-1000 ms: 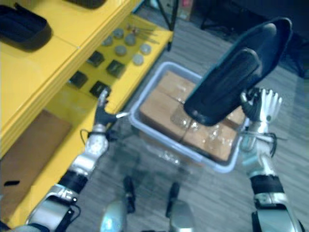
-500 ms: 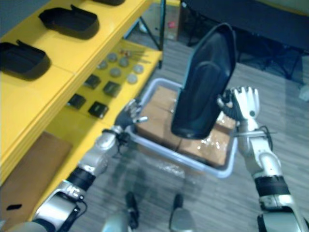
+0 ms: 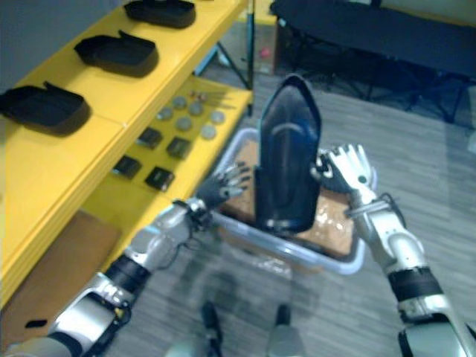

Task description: Walk over and take plastic housings, then place them on the shelf

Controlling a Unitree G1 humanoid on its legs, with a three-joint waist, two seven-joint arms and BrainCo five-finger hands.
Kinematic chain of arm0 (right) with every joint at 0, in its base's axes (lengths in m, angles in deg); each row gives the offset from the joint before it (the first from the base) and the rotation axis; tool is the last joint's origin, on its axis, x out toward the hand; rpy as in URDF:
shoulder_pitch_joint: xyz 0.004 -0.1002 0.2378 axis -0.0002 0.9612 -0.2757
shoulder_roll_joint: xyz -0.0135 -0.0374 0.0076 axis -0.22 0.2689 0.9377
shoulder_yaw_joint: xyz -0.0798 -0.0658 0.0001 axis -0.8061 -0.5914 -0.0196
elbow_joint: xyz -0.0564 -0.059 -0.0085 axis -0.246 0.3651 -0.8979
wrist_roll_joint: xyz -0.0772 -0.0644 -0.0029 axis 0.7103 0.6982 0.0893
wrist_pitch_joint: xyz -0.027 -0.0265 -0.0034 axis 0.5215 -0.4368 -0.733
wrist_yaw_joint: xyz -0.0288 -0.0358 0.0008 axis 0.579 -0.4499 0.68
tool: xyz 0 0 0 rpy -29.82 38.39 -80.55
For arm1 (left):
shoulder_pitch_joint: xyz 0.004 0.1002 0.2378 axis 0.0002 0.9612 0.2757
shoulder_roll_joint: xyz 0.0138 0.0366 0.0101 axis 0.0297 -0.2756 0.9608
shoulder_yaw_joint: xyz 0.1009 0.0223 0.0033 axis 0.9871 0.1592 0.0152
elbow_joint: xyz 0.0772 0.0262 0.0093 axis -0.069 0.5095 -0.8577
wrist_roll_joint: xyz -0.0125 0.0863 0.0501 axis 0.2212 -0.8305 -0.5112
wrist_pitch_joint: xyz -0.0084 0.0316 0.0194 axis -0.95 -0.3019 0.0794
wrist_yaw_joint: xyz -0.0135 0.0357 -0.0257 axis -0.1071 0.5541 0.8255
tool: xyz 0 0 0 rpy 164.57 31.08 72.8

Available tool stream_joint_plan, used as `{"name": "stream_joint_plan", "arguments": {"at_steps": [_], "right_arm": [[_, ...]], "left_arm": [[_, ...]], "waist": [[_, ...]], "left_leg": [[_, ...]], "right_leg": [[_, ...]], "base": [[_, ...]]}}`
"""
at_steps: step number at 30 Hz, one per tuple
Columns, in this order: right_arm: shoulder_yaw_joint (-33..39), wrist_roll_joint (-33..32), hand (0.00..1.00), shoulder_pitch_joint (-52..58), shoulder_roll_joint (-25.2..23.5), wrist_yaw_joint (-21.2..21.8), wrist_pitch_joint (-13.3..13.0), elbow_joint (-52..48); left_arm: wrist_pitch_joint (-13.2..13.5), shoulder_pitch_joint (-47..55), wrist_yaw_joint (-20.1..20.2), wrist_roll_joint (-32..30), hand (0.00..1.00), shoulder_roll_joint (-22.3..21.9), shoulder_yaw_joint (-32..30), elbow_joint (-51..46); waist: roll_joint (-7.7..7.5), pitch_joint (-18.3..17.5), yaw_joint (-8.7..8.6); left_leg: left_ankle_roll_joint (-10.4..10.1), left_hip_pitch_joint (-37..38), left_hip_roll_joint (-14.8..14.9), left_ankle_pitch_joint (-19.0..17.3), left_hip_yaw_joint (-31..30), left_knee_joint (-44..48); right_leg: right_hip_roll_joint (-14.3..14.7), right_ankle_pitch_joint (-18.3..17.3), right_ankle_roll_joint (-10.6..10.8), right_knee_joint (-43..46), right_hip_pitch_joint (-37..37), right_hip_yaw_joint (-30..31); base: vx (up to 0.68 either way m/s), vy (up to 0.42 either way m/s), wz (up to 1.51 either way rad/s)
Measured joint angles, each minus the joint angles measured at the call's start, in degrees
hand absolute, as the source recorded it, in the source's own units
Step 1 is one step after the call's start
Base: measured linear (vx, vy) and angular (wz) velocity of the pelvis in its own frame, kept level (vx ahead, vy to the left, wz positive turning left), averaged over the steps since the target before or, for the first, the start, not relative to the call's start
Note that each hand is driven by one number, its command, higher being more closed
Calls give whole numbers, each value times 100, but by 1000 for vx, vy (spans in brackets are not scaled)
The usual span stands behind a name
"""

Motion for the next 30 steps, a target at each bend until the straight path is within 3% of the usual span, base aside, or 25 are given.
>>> {"name": "stream_joint_plan", "arguments": {"at_steps": [6, 19, 30], "right_arm": [[-336, -1, 100, -324, -2, 50, 209, 470], [-667, -3, 100, -717, -37, 50, 272, 897], [-1068, -17, 100, -818, -502, 51, 278, 921]], "left_arm": [[-154, -37, 25, -17, 0, -4, 214, -9], [-315, -340, -55, -303, 0, 34, 406, -7], [-394, -493, -804, -1441, 0, -309, 445, 442]], "waist": [[31, -28, 6], [35, -30, 17], [36, -30, 151]], "left_leg": [[15, -7, -7, 54, -98, -28], [39, -113, -31, 189, -324, -30], [43, -130, -43, 227, -441, -30]], "right_leg": [[9, 85, 15, -124, 87, -68], [14, 156, 24, -231, 173, -318], [17, 155, 22, -218, 193, -369]], "base": [[-16, 20, 6], [-6, 21, 9], [1, 5, 2]]}}
